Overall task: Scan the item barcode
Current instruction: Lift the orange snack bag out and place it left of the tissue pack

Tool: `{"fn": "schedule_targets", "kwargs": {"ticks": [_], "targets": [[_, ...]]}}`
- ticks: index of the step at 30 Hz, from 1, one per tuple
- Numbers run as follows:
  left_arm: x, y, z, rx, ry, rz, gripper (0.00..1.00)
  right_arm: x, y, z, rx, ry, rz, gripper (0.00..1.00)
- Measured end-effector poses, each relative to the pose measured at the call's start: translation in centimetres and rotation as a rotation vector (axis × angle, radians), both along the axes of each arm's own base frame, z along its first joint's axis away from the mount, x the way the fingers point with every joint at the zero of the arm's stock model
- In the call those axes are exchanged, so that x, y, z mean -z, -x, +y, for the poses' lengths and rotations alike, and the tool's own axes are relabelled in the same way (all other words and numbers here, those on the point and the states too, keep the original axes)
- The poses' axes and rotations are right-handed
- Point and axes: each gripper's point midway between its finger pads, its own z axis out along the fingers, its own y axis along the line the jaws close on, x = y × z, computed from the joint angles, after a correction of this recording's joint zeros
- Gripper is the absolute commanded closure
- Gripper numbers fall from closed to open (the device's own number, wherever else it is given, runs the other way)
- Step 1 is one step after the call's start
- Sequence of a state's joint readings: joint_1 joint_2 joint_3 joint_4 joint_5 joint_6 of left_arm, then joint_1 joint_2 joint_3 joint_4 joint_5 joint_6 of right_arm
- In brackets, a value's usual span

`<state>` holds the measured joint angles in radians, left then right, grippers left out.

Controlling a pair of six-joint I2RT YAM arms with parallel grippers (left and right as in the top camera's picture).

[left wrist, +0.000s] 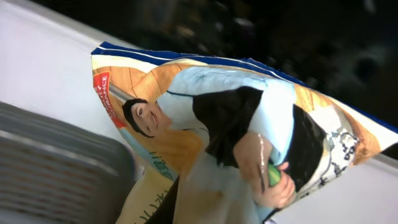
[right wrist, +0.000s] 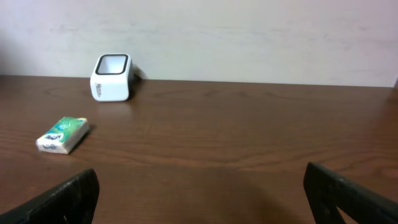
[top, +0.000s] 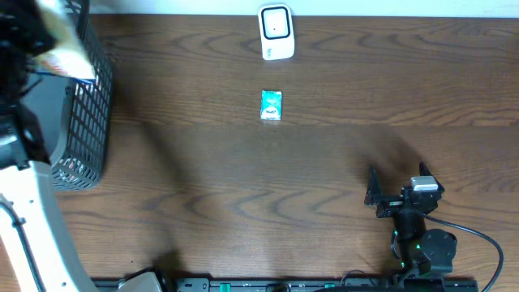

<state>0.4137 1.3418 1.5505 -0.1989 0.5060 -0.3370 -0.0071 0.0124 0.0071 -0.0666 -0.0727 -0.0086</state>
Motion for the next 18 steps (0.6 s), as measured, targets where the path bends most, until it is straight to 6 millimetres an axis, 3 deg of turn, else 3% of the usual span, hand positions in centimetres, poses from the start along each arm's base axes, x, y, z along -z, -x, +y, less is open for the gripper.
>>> {"fn": "schedule_targets", "kwargs": {"ticks": [5, 9, 12, 18], "targets": [[2.0, -2.2, -5.6, 0.161, 0.041, 0.056, 0.93, 0.0, 0.0, 0.0, 0.0, 0.0, 0.0, 0.01], [5.4, -4.2, -10.3, 0.275, 0.076, 0.153, 0.93, 0.0, 0.0, 0.0, 0.0, 0.0, 0.0, 0.01], [10.2, -5.9, -13.5, 0.302, 0.093, 0.294, 0.93, 0.0, 0.0, 0.0, 0.0, 0.0, 0.0, 0.01], [19.3, -7.5, -17.3, 0.251, 0.044, 0.551, 0.93, 0.0, 0.0, 0.0, 0.0, 0.0, 0.0, 0.01]]}}
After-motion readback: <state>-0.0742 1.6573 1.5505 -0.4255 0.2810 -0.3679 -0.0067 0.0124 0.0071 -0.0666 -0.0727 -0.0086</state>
